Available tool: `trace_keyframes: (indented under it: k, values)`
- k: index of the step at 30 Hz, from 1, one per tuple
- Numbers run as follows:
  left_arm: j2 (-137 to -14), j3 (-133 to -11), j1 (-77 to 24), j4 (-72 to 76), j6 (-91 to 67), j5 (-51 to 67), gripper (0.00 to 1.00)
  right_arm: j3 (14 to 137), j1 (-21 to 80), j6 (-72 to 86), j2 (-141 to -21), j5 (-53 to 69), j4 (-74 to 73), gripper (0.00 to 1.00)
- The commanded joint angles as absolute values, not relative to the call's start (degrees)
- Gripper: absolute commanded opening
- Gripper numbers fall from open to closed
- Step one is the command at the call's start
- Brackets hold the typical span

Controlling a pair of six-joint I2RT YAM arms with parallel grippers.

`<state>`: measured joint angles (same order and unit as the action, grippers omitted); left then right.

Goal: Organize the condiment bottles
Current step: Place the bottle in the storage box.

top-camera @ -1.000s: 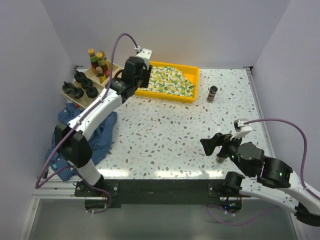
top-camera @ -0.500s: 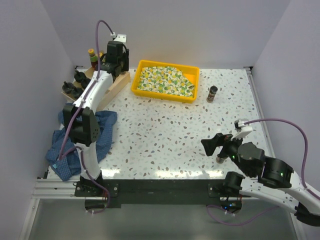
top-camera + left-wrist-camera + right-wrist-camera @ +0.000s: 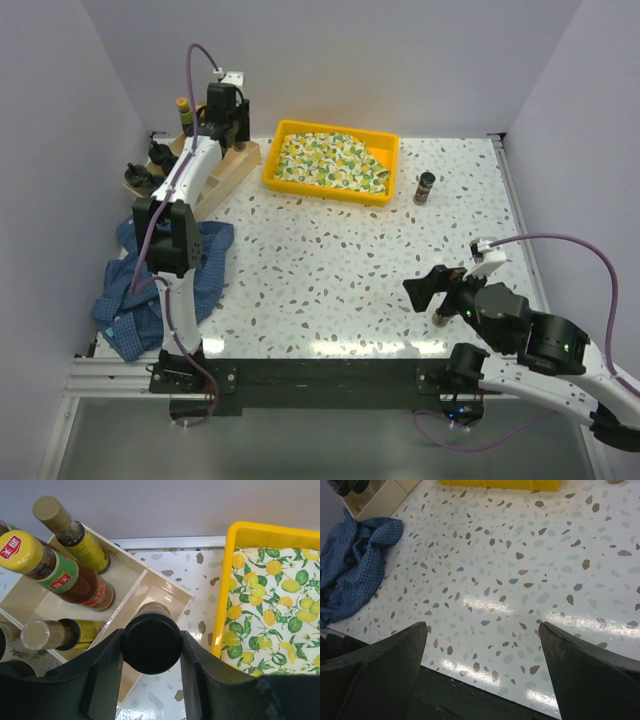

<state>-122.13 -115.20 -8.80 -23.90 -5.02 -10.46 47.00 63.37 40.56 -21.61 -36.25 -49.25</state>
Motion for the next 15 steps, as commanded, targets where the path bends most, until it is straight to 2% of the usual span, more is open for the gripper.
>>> trace_keyframes:
  k: [1,5,10,15]
  values:
    - [-123.1,-116.6,-7.8,-17.6,-2.8,-9.4,0.0,49.0,63.6,42.3,-23.3,-35.5,-49.7,0.99]
    - [-125.4,-116.5,-7.1,-15.4,-2.5,-11.0,0.0,49.7,63.7,42.8,-23.8,-35.0,-50.2,0.99]
    - [-127.7,-116.5,-6.4,-13.2,-2.6,-5.6,0.0,50.3,63.6,43.2,-23.5,-35.0,-50.7,0.99]
    - [-129.7,-116.8,-6.4,-12.0,-3.3,-5.0,0.0,51.1,63.7,43.9,-23.5,-36.2,-51.4,0.99]
